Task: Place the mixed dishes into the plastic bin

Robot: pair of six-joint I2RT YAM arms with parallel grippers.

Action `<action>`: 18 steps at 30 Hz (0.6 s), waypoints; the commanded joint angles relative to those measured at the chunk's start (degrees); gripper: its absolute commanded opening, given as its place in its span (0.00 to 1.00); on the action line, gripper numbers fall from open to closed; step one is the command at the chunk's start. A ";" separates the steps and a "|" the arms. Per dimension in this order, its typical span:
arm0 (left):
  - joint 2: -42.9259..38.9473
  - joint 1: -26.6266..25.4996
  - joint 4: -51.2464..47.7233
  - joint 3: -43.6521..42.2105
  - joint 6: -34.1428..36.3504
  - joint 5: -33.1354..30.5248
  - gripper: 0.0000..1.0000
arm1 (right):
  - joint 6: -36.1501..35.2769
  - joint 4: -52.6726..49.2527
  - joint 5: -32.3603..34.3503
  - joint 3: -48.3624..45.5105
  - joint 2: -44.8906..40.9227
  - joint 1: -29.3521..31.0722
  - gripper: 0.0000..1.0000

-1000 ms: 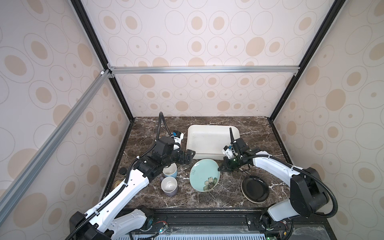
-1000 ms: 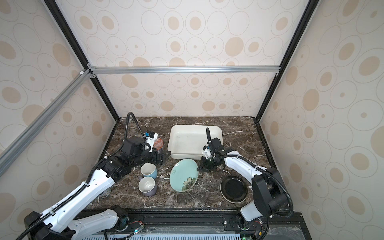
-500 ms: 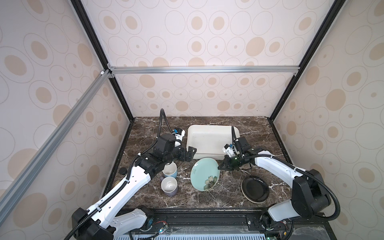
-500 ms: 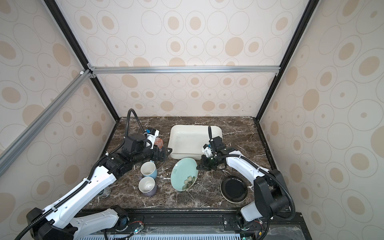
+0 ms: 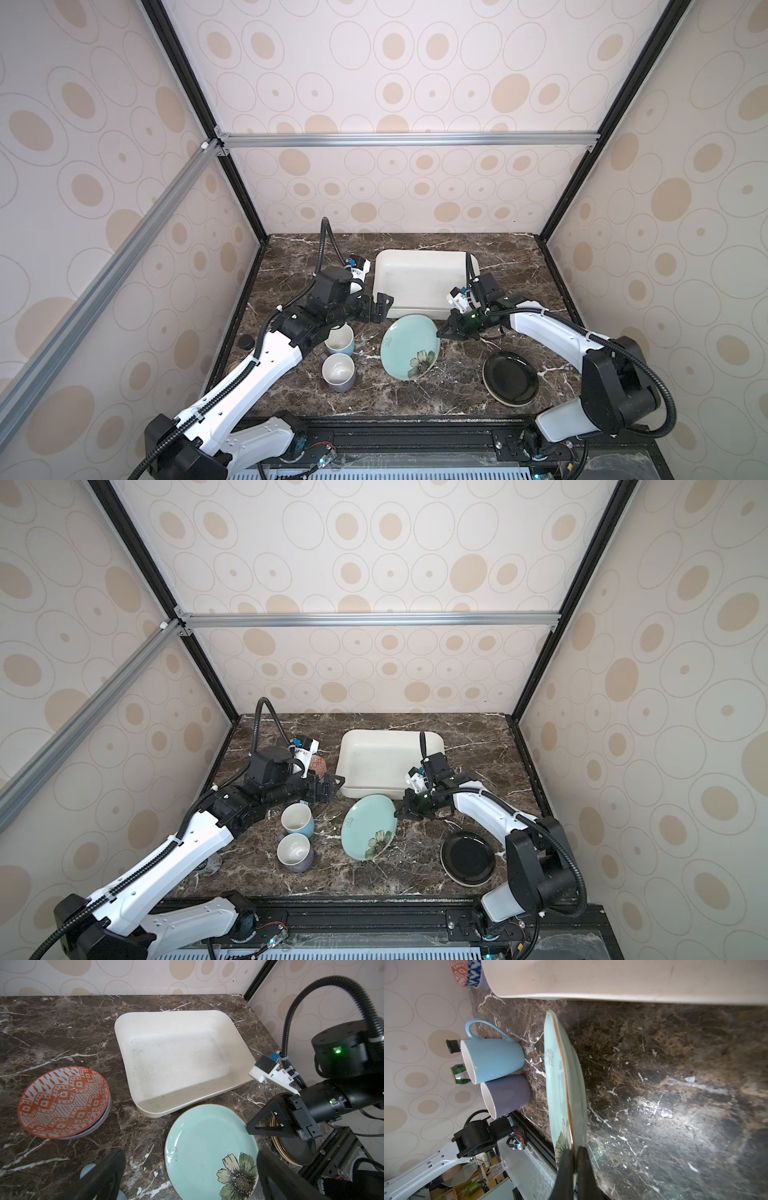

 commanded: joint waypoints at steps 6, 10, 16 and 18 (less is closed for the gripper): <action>0.71 -0.26 2.11 -5.47 -1.97 4.18 0.92 | 0.58 6.10 -2.46 -4.64 3.63 -1.31 0.00; 0.90 -0.36 4.66 -12.24 -6.24 7.43 0.88 | 0.55 6.96 -2.38 -5.35 4.34 -2.60 0.00; 1.88 -1.61 5.00 -17.25 -9.40 6.27 0.85 | -0.66 6.32 -2.49 -6.27 4.15 -4.52 0.00; 2.97 -2.25 4.32 -16.98 -9.41 5.62 0.85 | -1.05 6.01 -2.61 -6.47 3.86 -5.28 0.00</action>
